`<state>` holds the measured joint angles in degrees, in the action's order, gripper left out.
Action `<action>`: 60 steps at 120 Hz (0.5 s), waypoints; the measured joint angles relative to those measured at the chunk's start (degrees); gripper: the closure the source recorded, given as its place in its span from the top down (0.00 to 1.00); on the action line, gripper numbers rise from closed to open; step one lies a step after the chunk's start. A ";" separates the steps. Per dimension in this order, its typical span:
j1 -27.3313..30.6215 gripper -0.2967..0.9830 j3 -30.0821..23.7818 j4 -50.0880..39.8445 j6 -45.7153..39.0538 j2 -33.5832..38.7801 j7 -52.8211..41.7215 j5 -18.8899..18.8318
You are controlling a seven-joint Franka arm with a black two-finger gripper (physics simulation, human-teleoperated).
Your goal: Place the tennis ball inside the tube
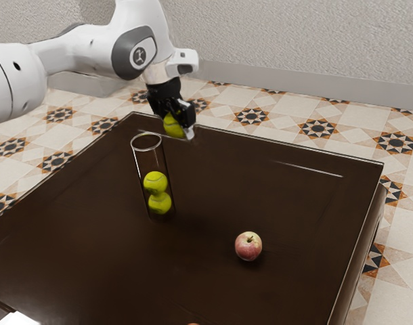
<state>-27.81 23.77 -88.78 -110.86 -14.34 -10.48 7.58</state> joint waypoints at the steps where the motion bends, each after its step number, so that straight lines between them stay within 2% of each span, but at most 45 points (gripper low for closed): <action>1: 0.23 0.51 0.08 0.39 0.51 0.05 0.00 -0.16; 25: 4.46 0.51 0.73 2.42 8.25 0.27 0.05 -2.88; 60: 7.74 0.51 0.60 3.32 11.47 -2.10 0.04 -3.26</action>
<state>-20.07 24.37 -85.45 -99.40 -16.45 -10.45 4.32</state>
